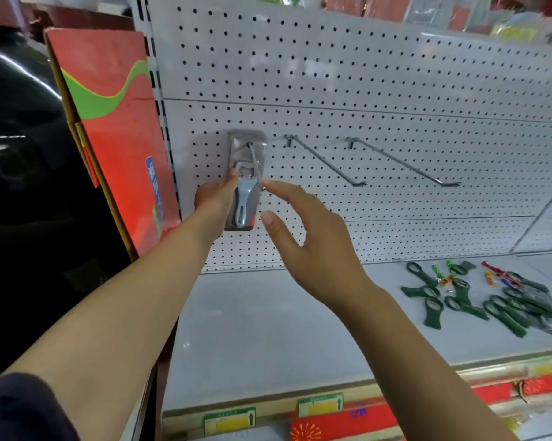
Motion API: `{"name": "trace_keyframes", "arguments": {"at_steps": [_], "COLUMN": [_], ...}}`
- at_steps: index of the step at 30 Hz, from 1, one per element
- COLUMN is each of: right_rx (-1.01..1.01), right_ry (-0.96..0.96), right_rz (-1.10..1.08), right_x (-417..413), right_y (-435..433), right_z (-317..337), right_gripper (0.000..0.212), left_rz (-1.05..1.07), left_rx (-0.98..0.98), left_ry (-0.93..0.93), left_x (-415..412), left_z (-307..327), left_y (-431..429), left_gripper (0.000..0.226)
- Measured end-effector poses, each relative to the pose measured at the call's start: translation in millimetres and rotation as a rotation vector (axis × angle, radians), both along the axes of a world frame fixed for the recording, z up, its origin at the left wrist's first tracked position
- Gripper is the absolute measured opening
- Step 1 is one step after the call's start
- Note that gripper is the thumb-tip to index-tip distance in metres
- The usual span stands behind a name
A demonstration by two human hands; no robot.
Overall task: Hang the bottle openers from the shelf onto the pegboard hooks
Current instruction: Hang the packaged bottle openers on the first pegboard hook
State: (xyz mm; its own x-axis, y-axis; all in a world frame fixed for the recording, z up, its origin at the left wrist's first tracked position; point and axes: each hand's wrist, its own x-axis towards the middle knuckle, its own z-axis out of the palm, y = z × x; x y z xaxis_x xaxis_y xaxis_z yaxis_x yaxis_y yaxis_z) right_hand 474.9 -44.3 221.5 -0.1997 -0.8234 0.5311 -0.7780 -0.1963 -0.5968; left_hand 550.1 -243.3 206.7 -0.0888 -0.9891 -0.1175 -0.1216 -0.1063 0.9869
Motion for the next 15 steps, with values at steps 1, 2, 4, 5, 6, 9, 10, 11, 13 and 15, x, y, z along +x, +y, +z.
{"name": "trace_keyframes", "arguments": {"at_steps": [1,2,4,5,6,9,10,11,13,15], "right_rx": [0.003,0.006,0.014,0.017,0.019,0.021,0.026,0.032,0.042,0.047], "right_ry": [0.010,0.020,0.036,0.044,0.051,0.042,0.034,0.029,0.026,0.029], "right_rz": [-0.002,-0.006,-0.017,-0.021,-0.026,-0.043,-0.047,-0.052,-0.073,-0.096], "right_x": [0.5,0.9,1.0,0.9,0.9,0.3,0.0,-0.4,-3.0,-8.3], "right_y": [0.3,0.6,2.0,2.3,2.4,4.5,5.6,6.7,9.6,13.7], "right_z": [0.2,0.3,0.5,0.4,0.0,-3.3,-5.3,-8.2,-15.4,-25.0], "right_gripper": [0.040,0.041,0.042,0.043,0.044,0.047,0.048,0.048,0.048,0.047], "left_rz": [0.006,0.012,0.035,0.054,0.073,0.097,0.084,0.063,0.017,-0.026], "left_rx": [-0.011,-0.019,-0.034,-0.055,-0.082,-0.170,-0.214,-0.275,-0.401,-0.462], "left_ry": [-0.008,-0.019,-0.048,-0.071,-0.103,-0.171,-0.188,-0.210,-0.274,-0.366], "left_x": [-1.1,-2.0,-3.2,-3.5,-3.6,-1.1,2.6,7.5,16.6,25.0], "left_z": [-1.3,-2.9,-4.7,-5.0,-5.8,-11.6,-14.8,-18.7,-30.1,-42.3], "left_y": [-4.7,-9.7,-15.8,-18.7,-22.0,-23.7,-20.1,-14.4,-2.4,12.7], "left_gripper": [0.045,0.046,0.047,0.048,0.046,0.049,0.053,0.054,0.053,0.056]}}
